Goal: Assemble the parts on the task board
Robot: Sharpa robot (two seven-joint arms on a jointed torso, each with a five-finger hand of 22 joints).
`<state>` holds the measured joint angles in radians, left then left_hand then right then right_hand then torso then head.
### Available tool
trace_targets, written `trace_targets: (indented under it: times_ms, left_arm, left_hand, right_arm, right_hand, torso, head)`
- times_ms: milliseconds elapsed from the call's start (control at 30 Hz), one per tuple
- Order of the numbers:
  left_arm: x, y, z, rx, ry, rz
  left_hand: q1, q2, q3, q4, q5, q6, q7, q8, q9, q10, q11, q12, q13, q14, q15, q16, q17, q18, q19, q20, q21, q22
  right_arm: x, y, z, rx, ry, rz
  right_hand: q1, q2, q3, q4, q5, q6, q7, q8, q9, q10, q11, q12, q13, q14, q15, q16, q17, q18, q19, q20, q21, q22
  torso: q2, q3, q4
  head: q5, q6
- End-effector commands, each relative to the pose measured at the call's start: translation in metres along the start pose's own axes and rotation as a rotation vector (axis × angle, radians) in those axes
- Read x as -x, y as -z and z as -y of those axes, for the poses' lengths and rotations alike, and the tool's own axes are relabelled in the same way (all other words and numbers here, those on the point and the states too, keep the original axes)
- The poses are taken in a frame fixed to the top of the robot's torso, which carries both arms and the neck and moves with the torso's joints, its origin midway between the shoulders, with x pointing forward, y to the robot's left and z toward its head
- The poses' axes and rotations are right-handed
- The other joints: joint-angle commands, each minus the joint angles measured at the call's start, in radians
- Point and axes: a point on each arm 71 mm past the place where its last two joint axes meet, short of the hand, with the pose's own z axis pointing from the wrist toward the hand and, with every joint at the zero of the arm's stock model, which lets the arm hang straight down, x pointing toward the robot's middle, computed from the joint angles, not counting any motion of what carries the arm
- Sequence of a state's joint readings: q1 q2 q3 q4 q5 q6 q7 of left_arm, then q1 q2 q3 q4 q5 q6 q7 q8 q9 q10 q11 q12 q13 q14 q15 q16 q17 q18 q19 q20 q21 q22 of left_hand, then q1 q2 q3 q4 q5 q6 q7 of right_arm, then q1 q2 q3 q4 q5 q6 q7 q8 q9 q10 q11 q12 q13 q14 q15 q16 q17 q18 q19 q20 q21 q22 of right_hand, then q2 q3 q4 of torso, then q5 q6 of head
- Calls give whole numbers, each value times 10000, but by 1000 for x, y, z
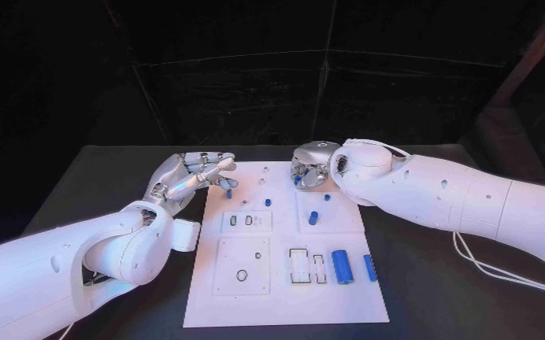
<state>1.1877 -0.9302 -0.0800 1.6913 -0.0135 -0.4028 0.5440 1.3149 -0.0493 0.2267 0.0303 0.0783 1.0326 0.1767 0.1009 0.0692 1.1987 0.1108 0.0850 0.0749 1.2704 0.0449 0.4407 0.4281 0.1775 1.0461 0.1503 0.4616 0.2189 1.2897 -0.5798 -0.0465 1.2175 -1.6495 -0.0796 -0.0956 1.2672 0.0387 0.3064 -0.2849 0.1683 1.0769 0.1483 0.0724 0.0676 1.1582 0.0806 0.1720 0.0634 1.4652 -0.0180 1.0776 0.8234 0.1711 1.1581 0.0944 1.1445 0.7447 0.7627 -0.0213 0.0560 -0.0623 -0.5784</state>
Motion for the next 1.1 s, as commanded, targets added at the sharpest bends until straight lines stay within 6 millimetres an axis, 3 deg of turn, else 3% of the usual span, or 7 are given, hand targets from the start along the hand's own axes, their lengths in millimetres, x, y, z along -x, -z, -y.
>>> trace_targets:
  times_ms: [33, 167, 400, 533, 733, 900, 1100]
  left_arm:
    - [-1, 0, 1, -62, 7, -188]
    - [0, 0, 1, -45, 0, -176]
    - [1, 0, 1, -31, -5, -168]
    - [0, 0, 1, -24, 2, -185]
    - [-1, -1, 0, -10, 30, -238]
    - [-2, -2, 0, -1, 45, -272]
    - [-4, -3, 1, 2, 66, -323]
  left_hand:
    - [-54, -19, 48, 15, -15, 24, 70, -49, -14, -33, 33, -52, -15, -69, -6, 45, 8, 23, -76, 27, 58, 9]
    - [-53, -18, 50, 14, -15, 24, 70, -49, -14, -33, 33, -53, -14, -70, -6, 46, 9, 23, -76, 27, 58, 9]
    - [-45, -4, 66, 8, -13, 24, 70, -56, -13, -36, 34, -63, -14, -77, -5, 48, 21, 24, -80, 29, 61, 11]
    - [-45, -4, 66, 8, -13, 24, 70, -56, -13, -36, 34, -63, -14, -77, -5, 48, 21, 24, -80, 29, 61, 11]
    - [-30, 6, 86, -4, -12, 25, 70, -64, -11, -38, 33, -74, -13, -85, -5, 50, 36, 26, -84, 31, 64, 13]
    - [-30, 6, 86, -4, -12, 25, 70, -64, -11, -38, 33, -74, -13, -85, -5, 50, 36, 26, -84, 31, 64, 13]
    - [-20, 11, 99, -14, -11, 24, 71, -70, -11, -39, 34, -82, -13, -91, -6, 51, 46, 27, -87, 31, 67, 15]
  right_arm:
    - [2, 2, -1, 201, -20, 565]
    - [9, 6, -5, 526, -322, 1499]
    - [15, 9, -9, 652, -645, 2227]
    - [16, 3, -10, 546, -688, 2383]
    - [17, -8, -15, 506, -693, 2467]
    - [18, -17, -21, 546, -709, 2506]
    - [19, -25, -28, 586, -727, 2551]
  right_hand:
    - [200, 82, 322, -18, -235, 186, -11, 42, 25, 227, -62, 32, 47, 144, 49, 207, 194, -227, 178, -15, 298, 431]
    - [306, 25, 648, -1, -296, 338, -14, 71, 29, 374, -77, 52, 61, 158, 35, 370, 283, -287, 362, -38, 592, 818]
    - [311, -67, 820, 1, -289, 376, -11, 57, 22, 393, -87, 23, 56, 128, 37, 393, 240, -290, 346, -37, 654, 861]
    - [284, -122, 881, 13, -301, 373, -7, 41, 16, 383, -79, 0, 50, 121, 41, 429, 264, -295, 346, -33, 688, 898]
    - [250, -184, 976, 30, -304, 353, 3, 13, 6, 358, -66, -38, 42, 115, 51, 482, 295, -300, 338, -26, 727, 934]
    - [228, -219, 1043, 41, -301, 331, 16, -9, 0, 340, -56, -64, 38, 109, 61, 507, 297, -302, 332, -19, 754, 958]
    - [202, -264, 1110, 51, -300, 301, 28, -31, -6, 317, -41, -91, 35, 103, 71, 538, 309, -302, 316, -10, 772, 967]
  torso:
    - [20, 4, 2]
    - [33, 12, -3]
    - [46, -10, 6]
    - [73, 8, 27]
    - [94, 5, 45]
    - [122, -3, 73]
    - [178, -37, 133]
  head:
    - [14, 6]
    - [46, 40]
    - [52, 139]
    - [71, 173]
    - [97, 170]
    - [90, 170]
    - [63, 199]
